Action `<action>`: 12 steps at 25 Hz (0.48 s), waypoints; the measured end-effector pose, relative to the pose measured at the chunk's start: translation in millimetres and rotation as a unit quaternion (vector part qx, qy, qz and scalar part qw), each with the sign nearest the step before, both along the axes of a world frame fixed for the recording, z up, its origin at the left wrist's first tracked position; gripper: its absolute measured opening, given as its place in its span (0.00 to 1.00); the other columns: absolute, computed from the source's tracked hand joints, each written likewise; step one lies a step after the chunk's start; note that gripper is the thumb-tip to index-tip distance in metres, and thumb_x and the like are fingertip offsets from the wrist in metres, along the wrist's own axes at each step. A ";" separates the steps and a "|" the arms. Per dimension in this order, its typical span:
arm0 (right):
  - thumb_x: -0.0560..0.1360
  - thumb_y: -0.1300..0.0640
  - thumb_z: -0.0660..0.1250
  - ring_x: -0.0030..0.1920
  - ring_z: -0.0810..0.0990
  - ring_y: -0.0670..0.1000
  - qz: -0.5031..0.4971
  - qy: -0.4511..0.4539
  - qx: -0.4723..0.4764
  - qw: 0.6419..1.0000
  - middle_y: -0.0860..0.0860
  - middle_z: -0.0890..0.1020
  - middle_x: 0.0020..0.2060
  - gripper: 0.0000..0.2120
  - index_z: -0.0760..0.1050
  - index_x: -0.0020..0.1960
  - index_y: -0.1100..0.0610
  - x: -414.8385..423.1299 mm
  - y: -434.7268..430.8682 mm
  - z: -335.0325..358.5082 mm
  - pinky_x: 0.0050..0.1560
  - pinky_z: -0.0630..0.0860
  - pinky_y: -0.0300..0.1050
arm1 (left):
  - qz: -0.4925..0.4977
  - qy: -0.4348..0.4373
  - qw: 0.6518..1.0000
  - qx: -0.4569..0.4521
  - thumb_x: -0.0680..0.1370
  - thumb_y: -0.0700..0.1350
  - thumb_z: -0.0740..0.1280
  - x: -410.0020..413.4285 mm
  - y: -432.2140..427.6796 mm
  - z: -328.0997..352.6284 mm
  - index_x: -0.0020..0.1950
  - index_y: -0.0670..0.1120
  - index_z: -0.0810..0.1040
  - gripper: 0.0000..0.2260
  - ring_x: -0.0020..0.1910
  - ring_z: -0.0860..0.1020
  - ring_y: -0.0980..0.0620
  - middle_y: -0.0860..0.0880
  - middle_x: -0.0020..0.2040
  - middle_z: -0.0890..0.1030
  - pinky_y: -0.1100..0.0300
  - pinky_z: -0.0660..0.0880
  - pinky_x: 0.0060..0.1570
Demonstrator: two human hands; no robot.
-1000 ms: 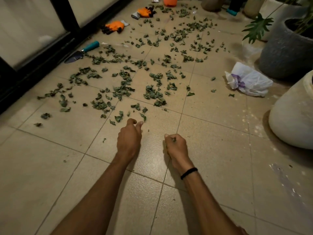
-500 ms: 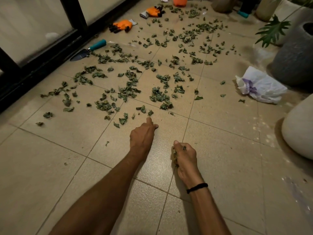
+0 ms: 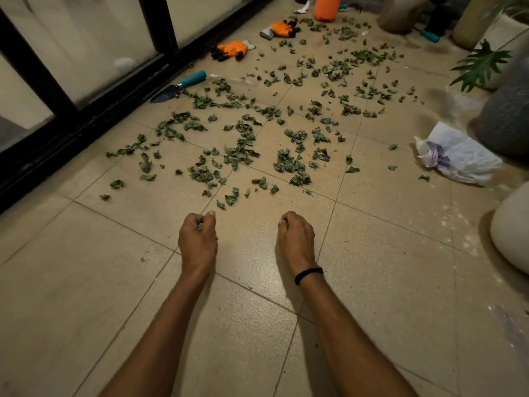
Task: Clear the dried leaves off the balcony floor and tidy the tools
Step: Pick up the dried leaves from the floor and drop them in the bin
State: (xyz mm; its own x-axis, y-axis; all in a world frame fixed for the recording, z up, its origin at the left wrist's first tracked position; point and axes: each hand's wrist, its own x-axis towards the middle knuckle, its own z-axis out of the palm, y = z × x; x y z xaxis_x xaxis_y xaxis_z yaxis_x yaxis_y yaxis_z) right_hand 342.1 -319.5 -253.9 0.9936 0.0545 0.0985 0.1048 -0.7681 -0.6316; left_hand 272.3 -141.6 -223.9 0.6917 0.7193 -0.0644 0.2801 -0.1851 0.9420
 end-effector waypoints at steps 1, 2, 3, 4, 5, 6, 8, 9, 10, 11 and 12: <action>0.80 0.61 0.62 0.39 0.73 0.51 -0.001 -0.003 -0.018 1.000 0.52 0.76 0.38 0.09 0.74 0.41 0.58 2.2 1.0 -2.5 0.37 0.64 0.42 | 0.014 -0.006 1.000 -0.006 0.82 0.50 0.65 -10.7 9.1 2.2 0.44 0.40 0.75 0.14 0.32 0.74 0.51 0.46 0.34 0.77 0.57 0.72 0.35; 0.80 0.61 0.62 0.39 0.72 0.51 0.001 -0.002 -0.028 1.000 0.52 0.75 0.38 0.10 0.74 0.40 0.59 2.6 2.5 -5.0 0.37 0.64 0.41 | 0.026 -0.013 0.999 -0.016 0.82 0.52 0.66 -22.5 18.6 4.3 0.42 0.43 0.74 0.14 0.32 0.74 0.50 0.46 0.33 0.76 0.54 0.74 0.36; 0.80 0.61 0.63 0.38 0.72 0.51 0.001 0.009 -0.034 0.999 0.52 0.75 0.37 0.11 0.74 0.39 0.61 3.4 3.5 -7.6 0.35 0.63 0.39 | 0.038 -0.019 0.999 -0.030 0.81 0.53 0.66 -33.2 26.5 6.6 0.41 0.45 0.73 0.14 0.31 0.74 0.48 0.46 0.32 0.76 0.49 0.75 0.37; 0.80 0.61 0.62 0.38 0.73 0.52 -0.001 0.021 -0.037 0.999 0.53 0.75 0.37 0.12 0.74 0.38 0.62 4.6 4.9 -8.1 0.33 0.62 0.37 | 0.049 -0.023 0.998 -0.040 0.80 0.54 0.66 -43.5 33.6 9.9 0.40 0.47 0.72 0.15 0.31 0.74 0.47 0.46 0.31 0.75 0.46 0.74 0.36; 0.79 0.62 0.61 0.39 0.74 0.54 -0.001 0.036 -0.045 0.998 0.55 0.75 0.37 0.12 0.75 0.39 0.63 6.4 7.1 -6.7 0.33 0.63 0.37 | 0.061 -0.027 0.997 -0.046 0.80 0.55 0.66 -53.4 40.5 14.6 0.40 0.47 0.72 0.15 0.30 0.73 0.47 0.47 0.30 0.75 0.45 0.74 0.35; 0.79 0.62 0.60 0.41 0.75 0.55 0.005 0.045 -0.060 0.997 0.55 0.76 0.39 0.11 0.75 0.40 0.64 8.4 8.8 -4.6 0.35 0.64 0.36 | 0.073 -0.031 0.996 -0.052 0.80 0.55 0.66 -61.7 46.3 19.8 0.40 0.47 0.72 0.15 0.30 0.72 0.48 0.48 0.30 0.74 0.46 0.72 0.34; 0.79 0.62 0.59 0.43 0.74 0.53 0.034 0.065 -0.111 0.991 0.52 0.74 0.40 0.08 0.74 0.42 0.60 7.4 18.9 8.0 0.40 0.68 0.42 | 0.100 -0.048 0.992 -0.064 0.80 0.54 0.66 -77.8 58.9 34.4 0.41 0.45 0.72 0.15 0.27 0.70 0.50 0.50 0.28 0.72 0.49 0.69 0.32; 0.79 0.62 0.61 0.39 0.72 0.52 0.041 0.085 -0.112 0.989 0.52 0.73 0.37 0.08 0.72 0.40 0.58 4.0 27.3 13.2 0.38 0.67 0.43 | 0.111 -0.055 0.990 -0.064 0.81 0.53 0.67 -85.2 64.6 43.0 0.41 0.43 0.72 0.15 0.27 0.69 0.50 0.50 0.27 0.72 0.51 0.68 0.31; 0.77 0.62 0.64 0.34 0.71 0.51 0.043 0.119 -0.083 0.989 0.53 0.72 0.32 0.11 0.70 0.36 0.57 -2.0 40.1 17.4 0.33 0.65 0.43 | 0.122 -0.063 0.989 -0.056 0.81 0.53 0.67 -93.5 71.4 53.4 0.42 0.42 0.72 0.16 0.26 0.69 0.50 0.49 0.27 0.72 0.52 0.68 0.31; 0.76 0.61 0.67 0.30 0.69 0.51 0.038 0.176 -0.016 0.984 0.53 0.71 0.28 0.15 0.69 0.32 0.57 -13.1 56.8 24.1 0.31 0.63 0.42 | 0.131 -0.070 0.988 -0.043 0.80 0.54 0.67 -102.3 78.7 63.7 0.42 0.41 0.73 0.16 0.26 0.70 0.50 0.49 0.27 0.72 0.51 0.69 0.30; 0.75 0.61 0.70 0.28 0.69 0.51 0.038 0.251 0.083 0.964 0.53 0.71 0.26 0.16 0.69 0.30 0.56 -31.2 81.5 33.2 0.30 0.64 0.42 | 0.145 -0.079 0.986 -0.027 0.80 0.54 0.66 -115.8 89.2 76.2 0.43 0.41 0.73 0.16 0.26 0.70 0.50 0.50 0.28 0.72 0.51 0.70 0.31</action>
